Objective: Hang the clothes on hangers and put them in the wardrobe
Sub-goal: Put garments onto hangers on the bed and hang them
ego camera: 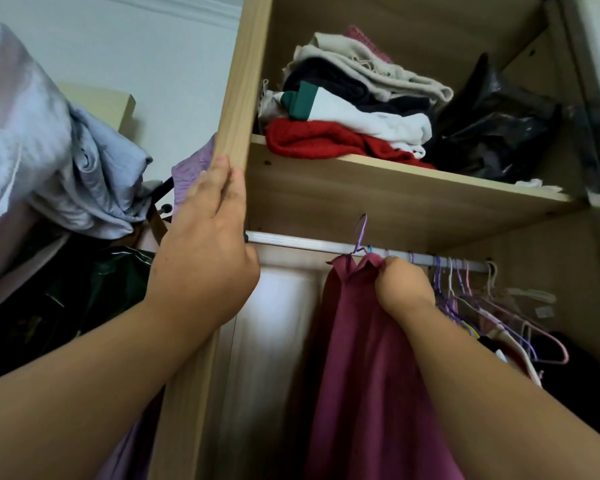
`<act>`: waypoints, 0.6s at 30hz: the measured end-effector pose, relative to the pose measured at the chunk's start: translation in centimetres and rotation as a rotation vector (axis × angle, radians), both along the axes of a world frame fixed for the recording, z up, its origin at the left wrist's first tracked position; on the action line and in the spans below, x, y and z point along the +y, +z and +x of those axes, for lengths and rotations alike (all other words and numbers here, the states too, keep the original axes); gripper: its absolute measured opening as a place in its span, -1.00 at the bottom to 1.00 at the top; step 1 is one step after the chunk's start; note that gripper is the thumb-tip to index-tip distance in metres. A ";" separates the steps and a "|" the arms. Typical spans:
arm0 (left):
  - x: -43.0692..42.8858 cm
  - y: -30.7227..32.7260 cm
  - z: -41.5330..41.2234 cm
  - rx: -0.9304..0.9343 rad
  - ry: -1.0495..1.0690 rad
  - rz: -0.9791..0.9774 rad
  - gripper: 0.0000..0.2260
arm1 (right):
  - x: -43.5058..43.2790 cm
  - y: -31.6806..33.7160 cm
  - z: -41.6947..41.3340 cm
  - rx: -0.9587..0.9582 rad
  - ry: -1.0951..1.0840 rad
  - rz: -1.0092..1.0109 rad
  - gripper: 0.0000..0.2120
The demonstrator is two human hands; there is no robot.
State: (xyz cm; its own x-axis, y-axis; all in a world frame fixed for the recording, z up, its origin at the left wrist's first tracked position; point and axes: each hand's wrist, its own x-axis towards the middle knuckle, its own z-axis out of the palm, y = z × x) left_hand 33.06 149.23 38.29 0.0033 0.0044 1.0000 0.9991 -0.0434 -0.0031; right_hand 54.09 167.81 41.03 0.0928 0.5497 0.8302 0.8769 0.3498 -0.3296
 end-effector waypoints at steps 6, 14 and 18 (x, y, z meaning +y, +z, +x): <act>-0.6 -0.3 0.4 0.023 0.082 -0.086 -0.32 | -4.0 -3.4 5.4 -0.062 0.038 0.107 -0.76; 1.8 -5.8 7.6 0.095 -0.150 -0.408 -0.30 | -12.6 -11.5 14.5 -0.058 0.258 0.071 -0.71; 5.1 -9.2 10.3 0.105 -0.316 -0.720 -0.30 | -18.2 -15.9 17.1 -0.069 0.207 0.008 -0.71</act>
State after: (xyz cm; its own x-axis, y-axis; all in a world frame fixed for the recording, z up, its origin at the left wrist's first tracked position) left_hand 43.36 154.33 29.12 0.2068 0.6329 0.7461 0.9352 -0.3519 0.0394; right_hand 71.17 149.61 25.09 -0.0786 0.5444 0.8352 0.8068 0.5269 -0.2674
